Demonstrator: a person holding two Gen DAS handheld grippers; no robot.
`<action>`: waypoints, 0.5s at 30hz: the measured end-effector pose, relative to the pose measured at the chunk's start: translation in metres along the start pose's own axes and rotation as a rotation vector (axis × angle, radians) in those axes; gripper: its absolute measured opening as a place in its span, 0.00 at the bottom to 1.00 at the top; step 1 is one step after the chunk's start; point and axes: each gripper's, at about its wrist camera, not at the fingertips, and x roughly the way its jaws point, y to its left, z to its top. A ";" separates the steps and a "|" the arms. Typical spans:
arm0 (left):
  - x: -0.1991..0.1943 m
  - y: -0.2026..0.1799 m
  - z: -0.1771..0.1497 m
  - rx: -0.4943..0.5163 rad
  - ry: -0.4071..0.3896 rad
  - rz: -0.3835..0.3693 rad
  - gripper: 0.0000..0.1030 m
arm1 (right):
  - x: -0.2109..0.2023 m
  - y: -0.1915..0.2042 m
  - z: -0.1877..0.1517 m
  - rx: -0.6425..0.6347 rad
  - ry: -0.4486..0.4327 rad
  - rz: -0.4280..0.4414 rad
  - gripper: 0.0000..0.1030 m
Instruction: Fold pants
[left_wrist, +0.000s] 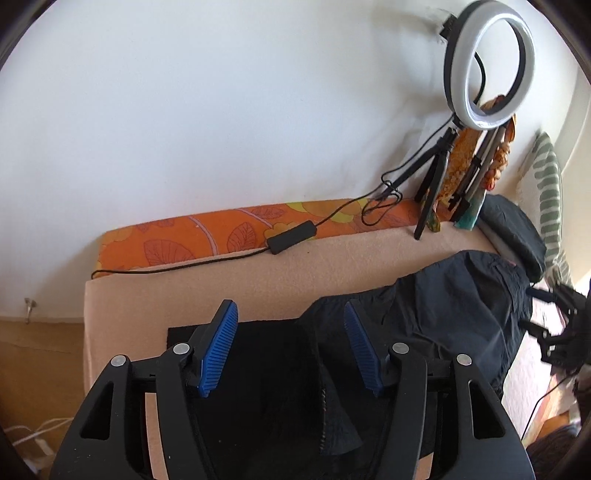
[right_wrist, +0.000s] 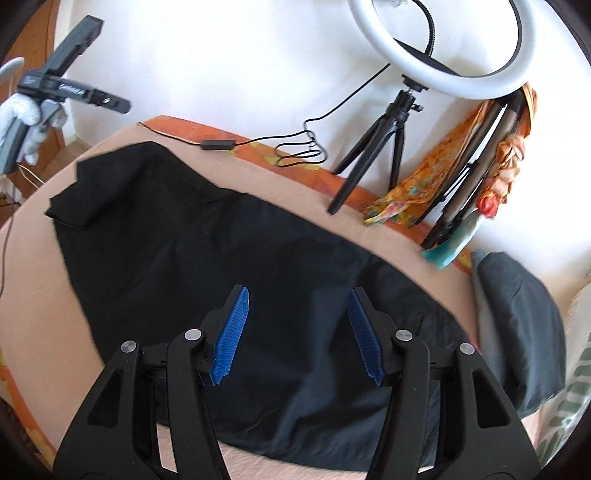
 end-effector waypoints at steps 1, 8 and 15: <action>-0.005 0.001 0.000 -0.009 -0.015 0.008 0.57 | -0.004 0.011 -0.007 -0.002 0.003 0.029 0.56; -0.018 -0.003 -0.062 0.057 0.006 -0.082 0.57 | -0.023 0.050 -0.045 0.054 0.041 0.121 0.56; -0.008 -0.032 -0.151 0.315 0.155 0.041 0.57 | -0.028 0.056 -0.068 0.144 0.050 0.152 0.56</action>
